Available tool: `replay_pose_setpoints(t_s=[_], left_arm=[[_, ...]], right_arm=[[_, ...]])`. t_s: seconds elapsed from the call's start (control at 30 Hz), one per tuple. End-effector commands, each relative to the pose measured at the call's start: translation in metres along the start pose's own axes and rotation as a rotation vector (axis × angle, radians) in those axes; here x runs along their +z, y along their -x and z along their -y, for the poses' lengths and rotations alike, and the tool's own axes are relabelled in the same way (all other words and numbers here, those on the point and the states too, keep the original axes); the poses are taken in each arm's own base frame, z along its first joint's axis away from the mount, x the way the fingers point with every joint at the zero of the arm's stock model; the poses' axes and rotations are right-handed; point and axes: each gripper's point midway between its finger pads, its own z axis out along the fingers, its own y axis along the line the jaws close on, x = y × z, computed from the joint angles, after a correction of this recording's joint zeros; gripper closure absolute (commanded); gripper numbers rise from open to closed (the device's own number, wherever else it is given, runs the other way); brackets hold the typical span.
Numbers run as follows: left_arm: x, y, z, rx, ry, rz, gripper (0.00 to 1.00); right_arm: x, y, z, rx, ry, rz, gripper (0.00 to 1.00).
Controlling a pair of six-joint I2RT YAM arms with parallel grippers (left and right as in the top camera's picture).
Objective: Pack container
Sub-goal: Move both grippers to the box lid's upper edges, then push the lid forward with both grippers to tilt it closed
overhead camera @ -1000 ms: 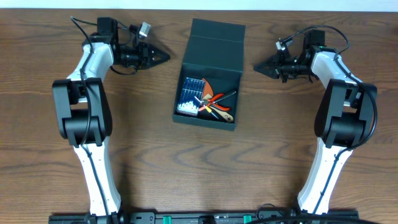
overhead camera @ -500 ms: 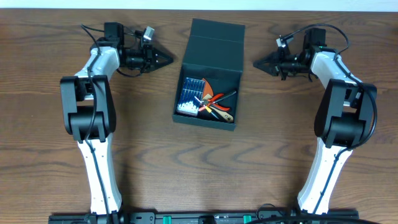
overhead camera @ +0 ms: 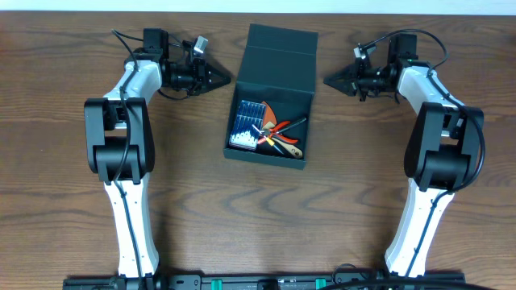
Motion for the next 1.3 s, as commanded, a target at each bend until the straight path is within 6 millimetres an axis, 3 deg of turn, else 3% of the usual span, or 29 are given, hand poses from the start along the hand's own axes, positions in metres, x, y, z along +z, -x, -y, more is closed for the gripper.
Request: replay_pose_setpoints(t_s=[0.0, 0.4, 0.6, 0.93, 1.27], left_arm=[[0.001, -0.001, -0.009, -0.022, 0.024, 0.001, 0.94], [0.001, -0.001, -0.018, -0.031, 0.073, 0.003, 0.94], [0.001, -0.001, -0.02, -0.032, 0.081, 0.005, 0.94], [0.016, -0.006, -0.012, -0.008, 0.073, -0.02, 0.94], [0.022, -0.007, -0.009, 0.006, 0.068, -0.029, 0.94]], right_arm=[[0.01, -0.004, 0.009, 0.04, -0.002, -0.022, 0.99], [0.017, -0.004, 0.028, 0.11, -0.035, -0.025, 0.99], [0.034, -0.009, 0.031, 0.127, -0.007, -0.055, 0.99], [0.053, -0.008, 0.015, 0.077, 0.042, -0.064, 0.99], [0.053, -0.003, -0.001, 0.009, 0.111, -0.062, 0.99]])
